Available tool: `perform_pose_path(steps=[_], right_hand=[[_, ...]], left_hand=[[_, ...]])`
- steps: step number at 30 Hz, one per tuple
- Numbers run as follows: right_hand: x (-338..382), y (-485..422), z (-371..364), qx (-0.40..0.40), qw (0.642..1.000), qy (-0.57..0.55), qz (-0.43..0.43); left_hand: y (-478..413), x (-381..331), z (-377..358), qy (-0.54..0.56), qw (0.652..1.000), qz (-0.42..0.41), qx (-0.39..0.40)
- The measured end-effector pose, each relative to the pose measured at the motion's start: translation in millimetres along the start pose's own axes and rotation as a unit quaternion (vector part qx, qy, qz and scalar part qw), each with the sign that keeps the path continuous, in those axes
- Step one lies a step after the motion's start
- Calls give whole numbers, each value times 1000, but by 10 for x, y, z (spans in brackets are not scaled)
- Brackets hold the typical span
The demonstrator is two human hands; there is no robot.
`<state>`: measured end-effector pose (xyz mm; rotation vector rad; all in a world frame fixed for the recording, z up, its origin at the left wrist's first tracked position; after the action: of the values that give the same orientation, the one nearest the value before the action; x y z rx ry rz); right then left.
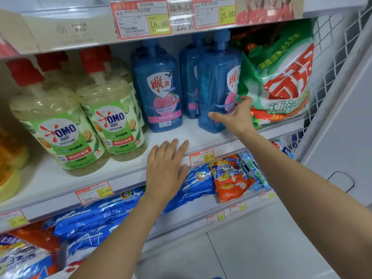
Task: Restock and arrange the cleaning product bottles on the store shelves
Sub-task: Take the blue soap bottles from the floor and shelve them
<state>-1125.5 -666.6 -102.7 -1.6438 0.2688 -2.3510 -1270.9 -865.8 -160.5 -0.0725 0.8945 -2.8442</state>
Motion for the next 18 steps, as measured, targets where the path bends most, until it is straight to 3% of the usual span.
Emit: perform_pose_path(steps=[3, 5, 11, 13, 18], right_hand=[[76, 78, -32, -30, 994, 103, 28], [102, 136, -99, -12, 994, 98, 42], [39, 105, -21, 193, 979, -61, -16], [84, 125, -5, 180, 982, -61, 2], [201, 390, -186, 40, 997, -56, 18]], left_hand=[[-12, -1, 7, 3, 1000, 4, 14], [-14, -4, 9, 3, 1000, 4, 18], [-21, -1, 38, 11, 1000, 6, 26], [-23, -12, 57, 15, 999, 7, 30], [-30, 8, 84, 29, 999, 1, 46]])
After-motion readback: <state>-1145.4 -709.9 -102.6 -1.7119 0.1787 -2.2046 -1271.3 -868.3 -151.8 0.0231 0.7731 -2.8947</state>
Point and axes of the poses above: each hand's wrist, its own y-axis away from the middle knuckle, its own z-axis out of the back of the hand, x = y × z, the point moved 3 cm from there along -y, towards the middle knuckle, and after that the axes turned 5 degrees about -x, right-handed, at the moved point
